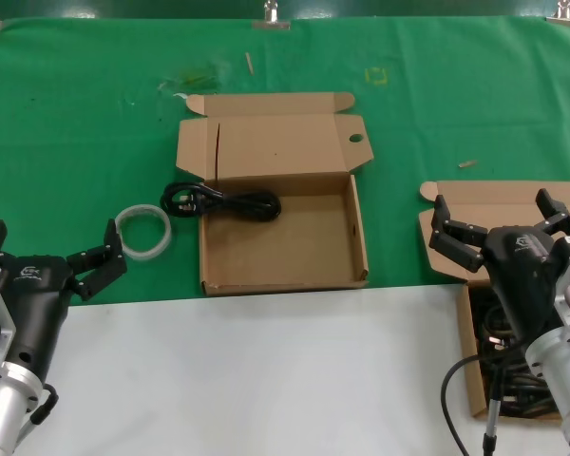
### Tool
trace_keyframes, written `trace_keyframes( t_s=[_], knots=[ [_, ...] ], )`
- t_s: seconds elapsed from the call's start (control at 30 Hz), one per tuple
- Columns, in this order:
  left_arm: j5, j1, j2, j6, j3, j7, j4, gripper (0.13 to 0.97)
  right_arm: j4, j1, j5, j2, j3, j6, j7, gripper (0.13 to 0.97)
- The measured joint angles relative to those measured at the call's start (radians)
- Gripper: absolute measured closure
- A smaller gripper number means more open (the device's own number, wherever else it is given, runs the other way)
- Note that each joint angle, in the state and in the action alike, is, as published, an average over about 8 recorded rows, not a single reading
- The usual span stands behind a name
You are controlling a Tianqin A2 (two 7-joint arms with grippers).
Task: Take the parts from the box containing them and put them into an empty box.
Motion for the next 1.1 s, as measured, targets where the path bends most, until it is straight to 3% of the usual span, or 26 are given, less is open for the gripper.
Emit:
trace_keyframes(
  t_s=[1.1],
  knots=[
    [0.0,0.0,0.0,0.0,0.0,0.0,0.0,0.132,0.0,0.0,0.0,0.0,0.0,0.0,0.0,0.129]
  ],
)
